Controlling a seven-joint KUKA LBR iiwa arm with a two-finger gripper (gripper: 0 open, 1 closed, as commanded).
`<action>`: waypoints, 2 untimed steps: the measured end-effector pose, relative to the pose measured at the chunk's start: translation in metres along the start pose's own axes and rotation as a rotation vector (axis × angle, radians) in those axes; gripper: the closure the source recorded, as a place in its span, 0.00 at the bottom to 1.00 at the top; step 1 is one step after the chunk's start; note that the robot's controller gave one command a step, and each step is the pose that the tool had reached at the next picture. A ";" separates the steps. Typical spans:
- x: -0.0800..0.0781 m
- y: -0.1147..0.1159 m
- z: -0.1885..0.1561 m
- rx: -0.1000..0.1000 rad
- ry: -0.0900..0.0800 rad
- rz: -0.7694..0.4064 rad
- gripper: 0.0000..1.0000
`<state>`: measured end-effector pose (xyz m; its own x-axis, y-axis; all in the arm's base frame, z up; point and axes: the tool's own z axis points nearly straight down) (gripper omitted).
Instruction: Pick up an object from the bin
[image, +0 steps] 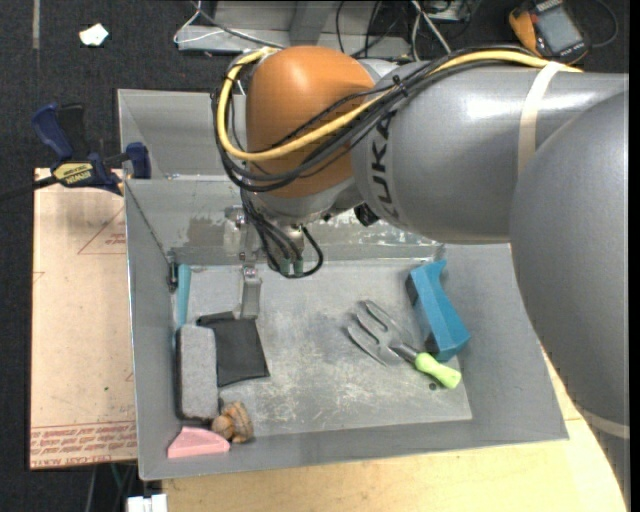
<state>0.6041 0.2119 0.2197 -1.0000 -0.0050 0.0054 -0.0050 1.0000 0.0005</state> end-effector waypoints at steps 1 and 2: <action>-0.001 -0.001 -0.005 -0.001 -0.006 0.004 0.00; 0.011 -0.007 0.042 -0.001 -0.008 -0.154 0.00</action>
Offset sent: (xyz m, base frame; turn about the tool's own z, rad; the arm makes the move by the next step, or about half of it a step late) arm -0.0393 -0.0218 -0.1497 -0.5095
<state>0.5932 0.2045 0.1779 -0.9873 -0.1589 -0.0028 -0.1589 0.9873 0.0017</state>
